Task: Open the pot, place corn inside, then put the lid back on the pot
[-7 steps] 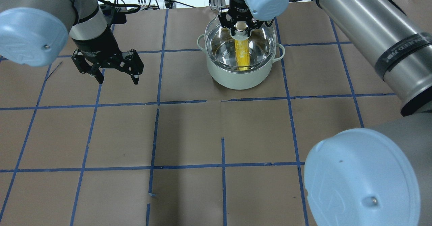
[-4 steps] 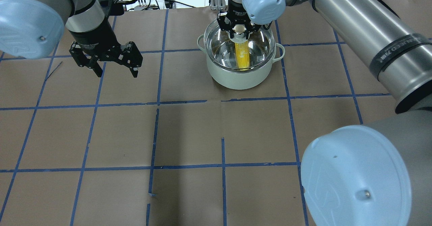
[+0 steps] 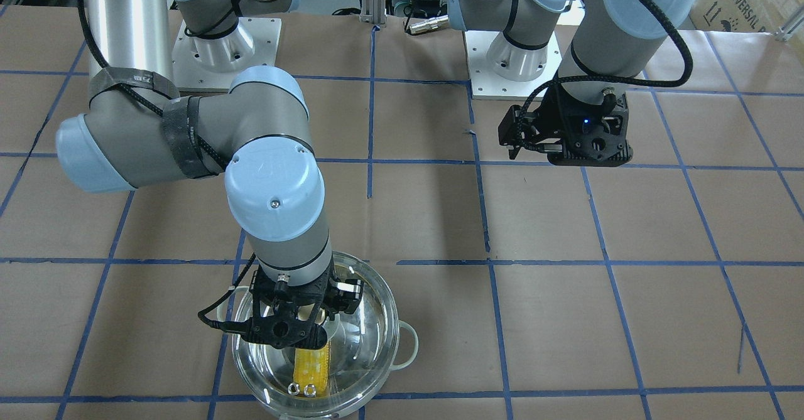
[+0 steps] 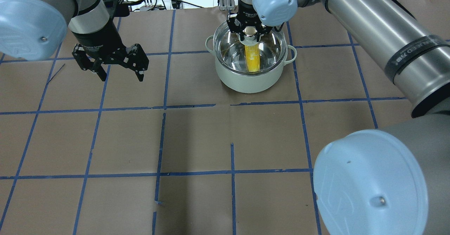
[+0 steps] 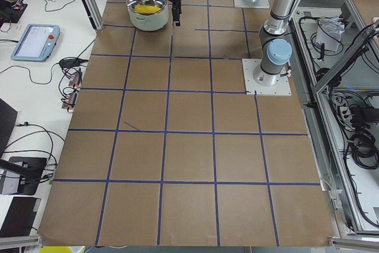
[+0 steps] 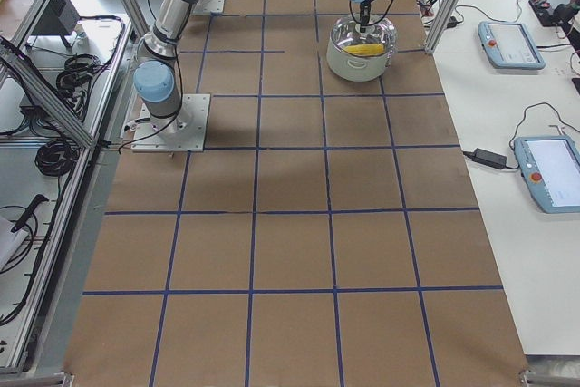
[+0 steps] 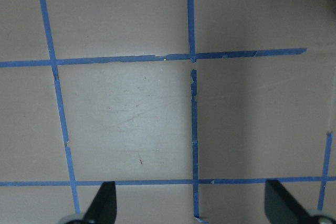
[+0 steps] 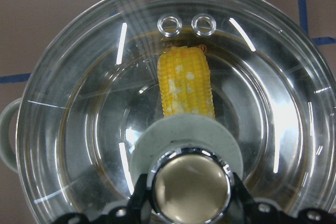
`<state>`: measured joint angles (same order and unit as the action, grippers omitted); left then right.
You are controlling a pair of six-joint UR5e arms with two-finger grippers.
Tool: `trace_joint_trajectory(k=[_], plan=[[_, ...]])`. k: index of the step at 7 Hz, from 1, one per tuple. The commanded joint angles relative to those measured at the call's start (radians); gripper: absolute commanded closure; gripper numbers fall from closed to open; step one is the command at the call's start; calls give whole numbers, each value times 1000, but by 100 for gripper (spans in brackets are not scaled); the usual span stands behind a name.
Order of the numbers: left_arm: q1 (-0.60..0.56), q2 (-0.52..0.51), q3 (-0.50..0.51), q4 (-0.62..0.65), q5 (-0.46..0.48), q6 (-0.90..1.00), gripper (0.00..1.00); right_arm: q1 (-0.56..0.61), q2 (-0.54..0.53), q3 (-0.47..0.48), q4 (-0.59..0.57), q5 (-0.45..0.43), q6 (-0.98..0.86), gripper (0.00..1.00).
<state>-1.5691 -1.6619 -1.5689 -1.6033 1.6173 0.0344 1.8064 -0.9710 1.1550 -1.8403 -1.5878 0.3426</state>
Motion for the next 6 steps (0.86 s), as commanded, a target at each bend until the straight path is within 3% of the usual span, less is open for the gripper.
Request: trace_joint_trajectory(k=[1, 2, 4, 6], plan=[[0, 7, -11, 0, 1, 2, 0, -2, 2, 0, -3, 2, -2, 59], [0, 5, -11, 0, 0, -2, 0, -4, 2, 0, -2, 2, -2, 49], [0, 10, -11, 0, 1, -2, 0, 1, 0, -4, 3, 2, 3, 43], [0, 10, -13, 0, 0, -1, 0, 2, 2, -4, 4, 28, 4, 43]])
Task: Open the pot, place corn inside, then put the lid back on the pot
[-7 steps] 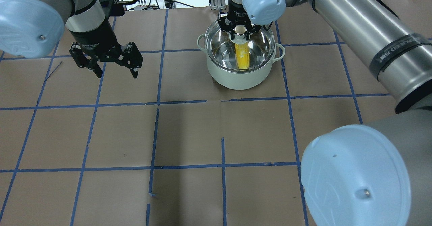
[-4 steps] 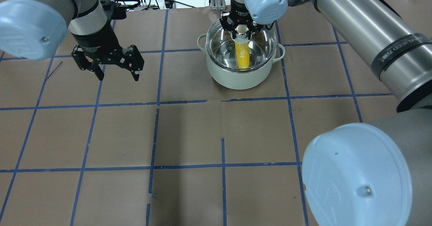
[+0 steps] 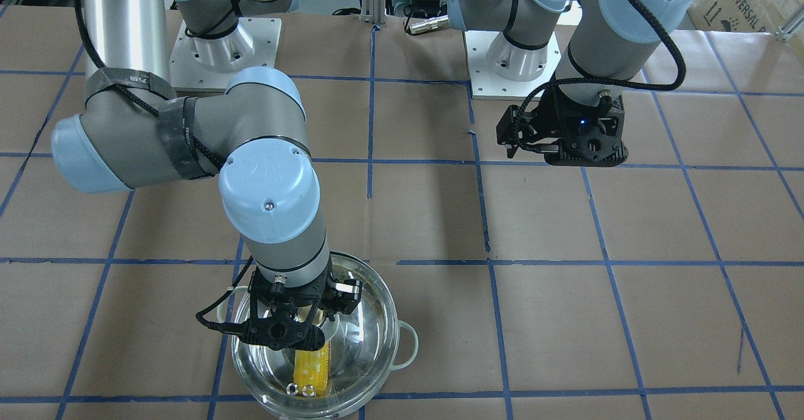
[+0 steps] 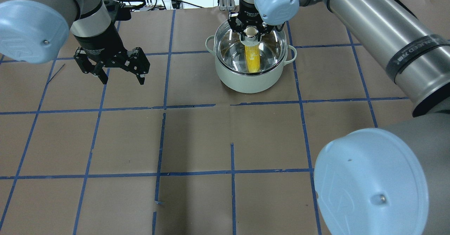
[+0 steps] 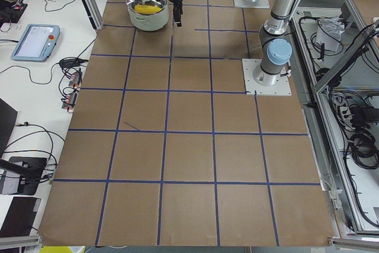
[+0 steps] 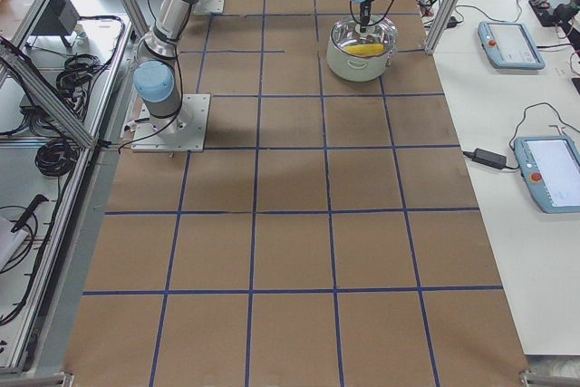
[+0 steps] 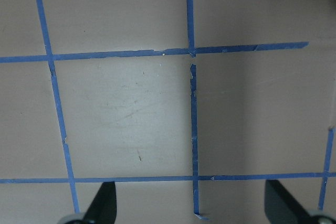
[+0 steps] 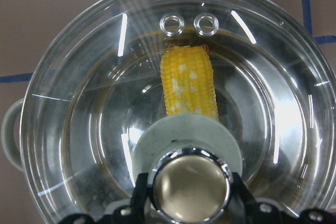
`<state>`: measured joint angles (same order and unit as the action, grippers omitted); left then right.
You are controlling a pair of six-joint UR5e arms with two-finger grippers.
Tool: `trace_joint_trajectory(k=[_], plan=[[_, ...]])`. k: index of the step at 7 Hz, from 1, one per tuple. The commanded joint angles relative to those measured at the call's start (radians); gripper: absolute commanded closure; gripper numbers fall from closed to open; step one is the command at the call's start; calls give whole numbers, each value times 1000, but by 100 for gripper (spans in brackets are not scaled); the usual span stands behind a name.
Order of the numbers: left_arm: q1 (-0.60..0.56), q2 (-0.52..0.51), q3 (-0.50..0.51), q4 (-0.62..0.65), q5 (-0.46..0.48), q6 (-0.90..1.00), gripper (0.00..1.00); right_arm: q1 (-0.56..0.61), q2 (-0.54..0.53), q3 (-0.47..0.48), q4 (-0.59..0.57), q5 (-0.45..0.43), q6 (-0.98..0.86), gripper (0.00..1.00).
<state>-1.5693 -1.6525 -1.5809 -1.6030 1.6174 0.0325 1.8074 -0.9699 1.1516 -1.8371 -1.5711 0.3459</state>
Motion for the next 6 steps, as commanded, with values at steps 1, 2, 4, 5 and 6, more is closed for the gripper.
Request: trace_joint_trajectory(k=[1, 2, 4, 5, 6], plan=[[0, 0, -1, 0, -1, 0, 0, -2, 0, -6, 1, 11, 1, 41], [0, 2, -1, -2, 1, 0, 0, -3, 0, -6, 2, 8, 2, 37], [0, 3, -1, -2, 1, 0, 0, -14, 2, -7, 4, 2, -13, 35], [-1, 2, -2, -2, 1, 0, 0, -17, -1, -15, -1, 9, -13, 33], [0, 3, -2, -2, 1, 0, 0, -26, -18, -29, -2, 26, -16, 32]])
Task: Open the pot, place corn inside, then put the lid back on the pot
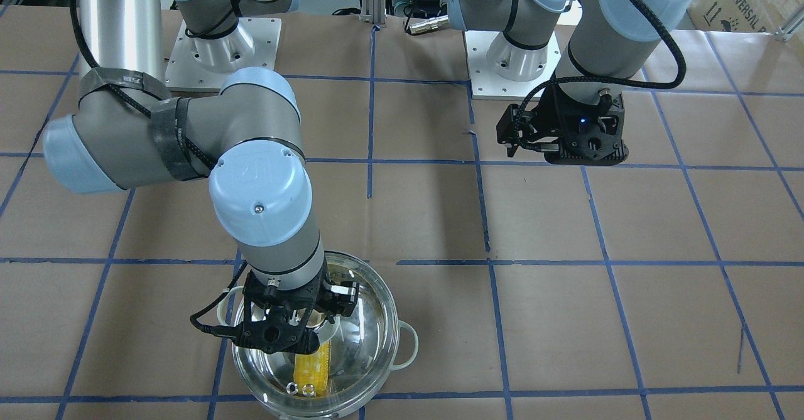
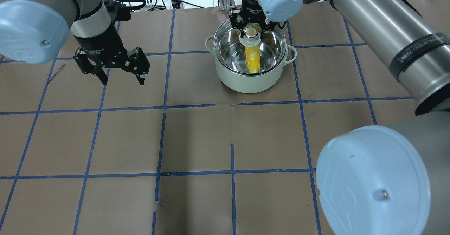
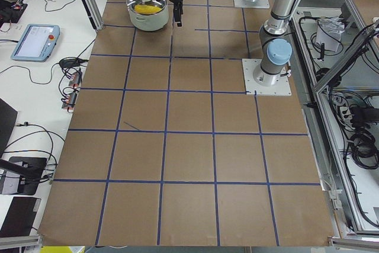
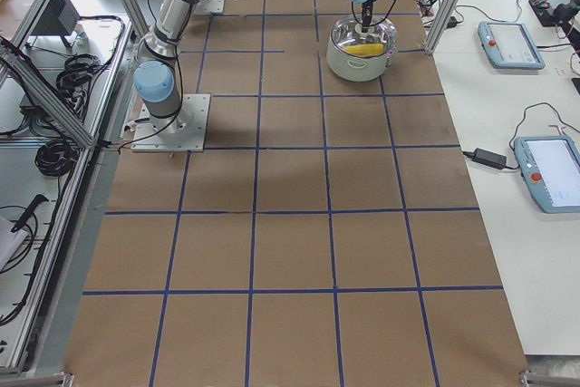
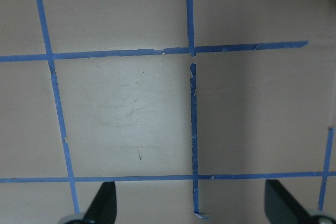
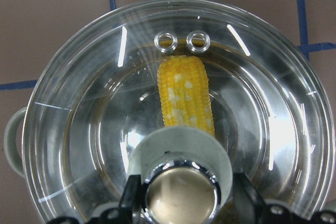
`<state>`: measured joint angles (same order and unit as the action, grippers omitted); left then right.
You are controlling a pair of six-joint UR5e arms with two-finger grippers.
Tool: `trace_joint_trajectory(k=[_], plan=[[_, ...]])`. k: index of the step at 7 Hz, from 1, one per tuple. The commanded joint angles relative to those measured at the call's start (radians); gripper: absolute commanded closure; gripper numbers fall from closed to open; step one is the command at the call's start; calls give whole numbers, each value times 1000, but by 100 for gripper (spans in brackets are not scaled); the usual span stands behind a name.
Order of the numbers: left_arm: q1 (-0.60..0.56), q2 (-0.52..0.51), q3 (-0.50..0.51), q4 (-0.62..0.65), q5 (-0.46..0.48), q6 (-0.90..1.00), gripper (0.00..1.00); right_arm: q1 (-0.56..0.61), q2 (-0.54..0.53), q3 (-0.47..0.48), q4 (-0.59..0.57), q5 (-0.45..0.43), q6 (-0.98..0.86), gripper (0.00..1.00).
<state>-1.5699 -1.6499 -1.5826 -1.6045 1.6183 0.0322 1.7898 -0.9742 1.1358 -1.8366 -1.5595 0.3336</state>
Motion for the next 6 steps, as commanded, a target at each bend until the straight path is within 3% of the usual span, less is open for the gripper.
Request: trace_joint_trajectory(k=[1, 2, 4, 5, 6], plan=[[-1, 1, -1, 0, 0, 0, 0, -10, -23, -77, 7, 42, -5, 29], [-1, -1, -2, 0, 0, 0, 0, -12, -26, -129, 54, 39, -28, 27], [-1, 1, -2, 0, -1, 0, 0, -70, -66, -146, 207, 25, -144, 21], [-1, -1, -1, 0, 0, 0, 0, -117, -98, -140, 277, 24, -245, 5], [-1, -1, -1, 0, 0, 0, 0, -145, -139, -131, 354, 24, -302, 1]])
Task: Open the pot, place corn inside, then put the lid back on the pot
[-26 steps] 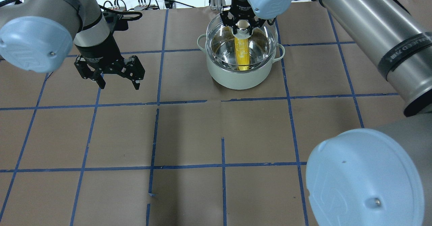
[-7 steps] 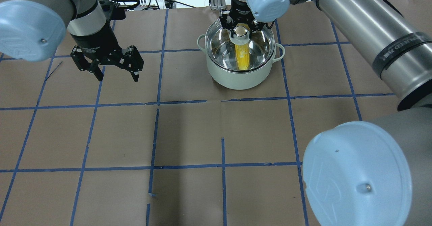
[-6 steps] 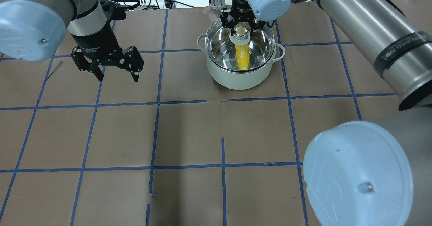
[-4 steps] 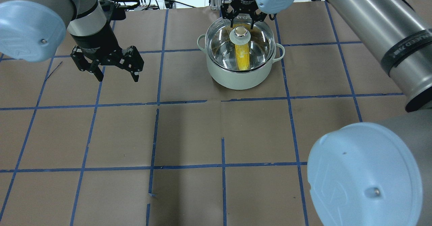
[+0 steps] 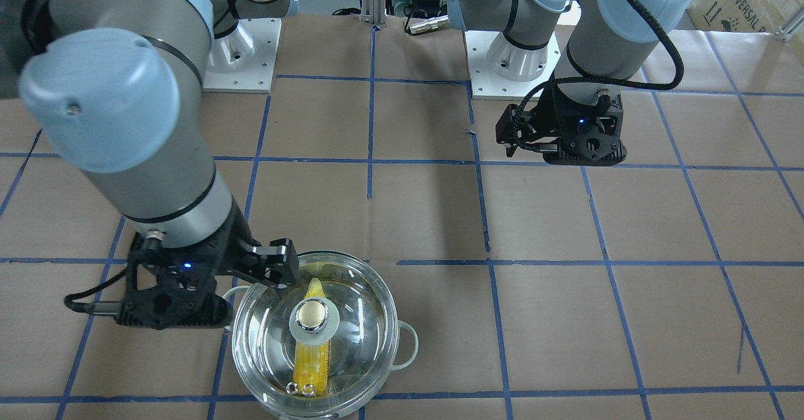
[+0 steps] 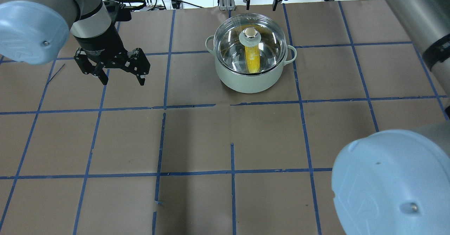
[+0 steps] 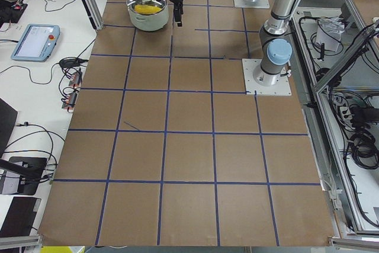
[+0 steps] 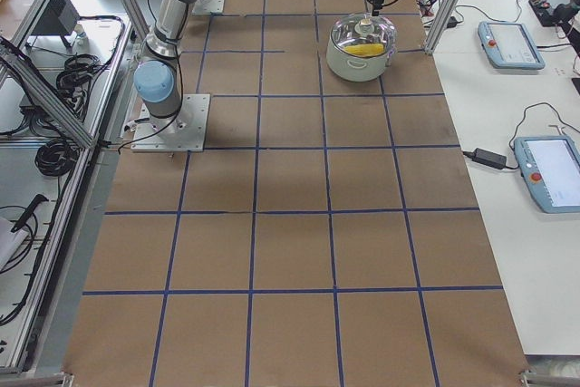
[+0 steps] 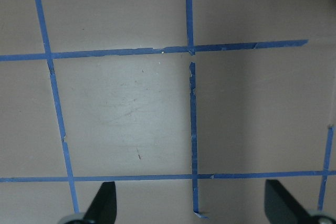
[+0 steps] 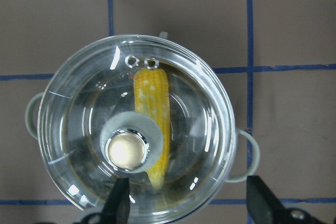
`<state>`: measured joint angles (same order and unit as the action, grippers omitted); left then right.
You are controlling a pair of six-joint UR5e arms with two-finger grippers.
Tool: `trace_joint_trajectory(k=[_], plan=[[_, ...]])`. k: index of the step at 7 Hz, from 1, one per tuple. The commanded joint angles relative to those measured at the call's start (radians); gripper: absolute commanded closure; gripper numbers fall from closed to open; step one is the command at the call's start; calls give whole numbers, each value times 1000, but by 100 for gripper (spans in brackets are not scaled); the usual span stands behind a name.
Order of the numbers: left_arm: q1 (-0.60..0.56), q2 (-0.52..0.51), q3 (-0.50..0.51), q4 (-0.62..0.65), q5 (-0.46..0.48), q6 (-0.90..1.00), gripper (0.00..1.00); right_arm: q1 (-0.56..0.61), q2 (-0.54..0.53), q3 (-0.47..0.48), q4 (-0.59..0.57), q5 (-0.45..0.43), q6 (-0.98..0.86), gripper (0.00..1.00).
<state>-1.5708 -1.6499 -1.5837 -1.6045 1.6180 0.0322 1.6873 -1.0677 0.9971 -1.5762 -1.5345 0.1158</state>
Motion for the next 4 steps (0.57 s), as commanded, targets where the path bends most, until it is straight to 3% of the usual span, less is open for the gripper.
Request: trace_joint_trajectory(k=[1, 4], plan=[[0, -1, 1, 2, 0, 0, 0, -55, -85, 37, 149, -4, -125, 1], [0, -1, 1, 0, 0, 0, 0, -104, -176, 193, 174, -65, -231, 0]])
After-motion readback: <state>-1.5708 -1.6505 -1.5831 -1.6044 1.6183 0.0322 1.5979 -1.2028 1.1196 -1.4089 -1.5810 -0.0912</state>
